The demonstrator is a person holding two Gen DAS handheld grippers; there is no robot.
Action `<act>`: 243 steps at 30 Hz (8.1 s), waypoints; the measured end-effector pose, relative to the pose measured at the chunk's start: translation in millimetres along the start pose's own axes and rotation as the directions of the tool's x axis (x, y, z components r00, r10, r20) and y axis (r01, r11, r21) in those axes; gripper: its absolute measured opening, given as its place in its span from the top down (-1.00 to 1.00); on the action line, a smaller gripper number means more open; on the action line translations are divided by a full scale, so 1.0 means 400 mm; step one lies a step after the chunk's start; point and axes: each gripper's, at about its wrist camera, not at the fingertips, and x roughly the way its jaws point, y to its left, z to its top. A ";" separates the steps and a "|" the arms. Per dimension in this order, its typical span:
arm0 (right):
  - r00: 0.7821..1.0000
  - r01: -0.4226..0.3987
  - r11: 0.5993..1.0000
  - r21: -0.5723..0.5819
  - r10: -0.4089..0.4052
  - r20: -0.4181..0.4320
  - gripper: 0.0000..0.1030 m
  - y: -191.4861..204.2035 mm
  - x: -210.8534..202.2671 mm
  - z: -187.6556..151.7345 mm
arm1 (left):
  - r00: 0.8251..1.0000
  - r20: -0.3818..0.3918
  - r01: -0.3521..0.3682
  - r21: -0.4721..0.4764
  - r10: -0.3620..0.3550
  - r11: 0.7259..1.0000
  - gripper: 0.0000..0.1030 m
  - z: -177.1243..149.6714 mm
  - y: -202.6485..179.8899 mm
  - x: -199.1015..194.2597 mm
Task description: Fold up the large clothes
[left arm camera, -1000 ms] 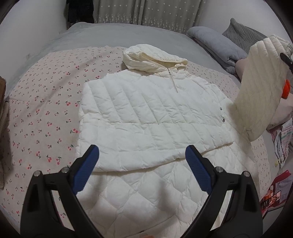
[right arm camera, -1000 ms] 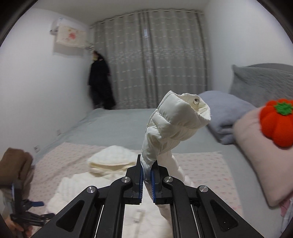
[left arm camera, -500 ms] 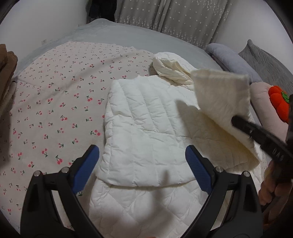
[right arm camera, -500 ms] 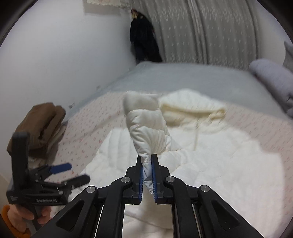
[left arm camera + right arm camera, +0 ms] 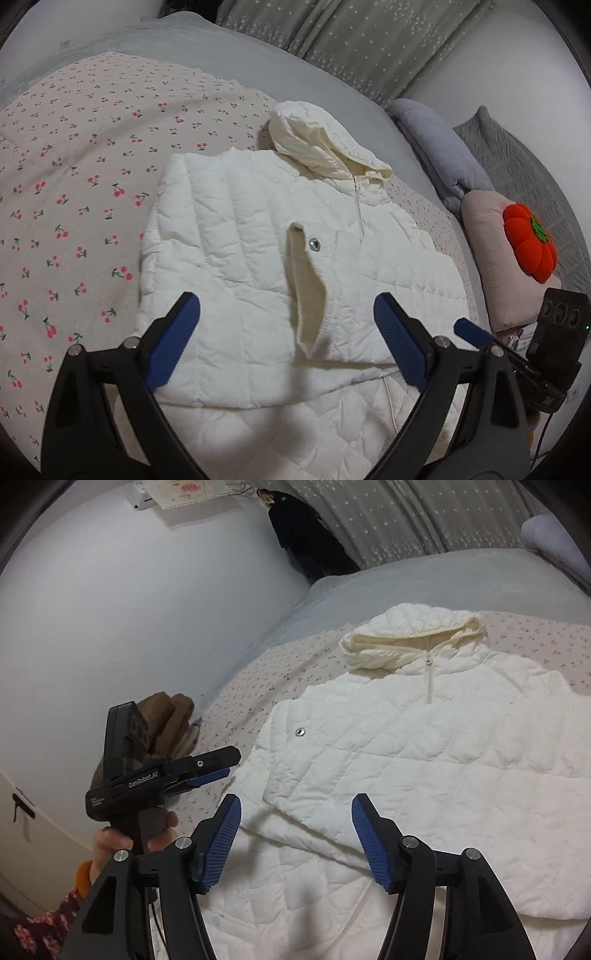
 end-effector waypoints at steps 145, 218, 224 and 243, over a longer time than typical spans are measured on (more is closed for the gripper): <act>0.964 0.157 0.824 0.545 -0.008 -0.266 -0.22 -0.402 0.055 0.387 | 0.951 -0.298 0.304 0.855 -0.083 0.419 0.17 -0.015 -0.392 0.196; 0.866 0.500 0.856 -0.131 -0.495 0.068 -0.01 -0.148 0.212 0.276 | 0.994 0.038 -0.102 0.582 0.099 0.807 -0.49 0.183 -0.236 0.286; 0.849 0.521 0.847 -0.103 -0.527 -0.040 0.00 -0.263 0.287 0.208 | 0.997 0.001 -0.065 0.617 0.083 0.784 -0.49 0.119 -0.209 0.290; 0.915 0.402 0.916 -0.014 -0.400 0.052 -0.47 -0.198 0.039 0.157 | 0.994 0.033 -0.111 0.450 0.107 0.886 -0.51 0.069 -0.211 0.141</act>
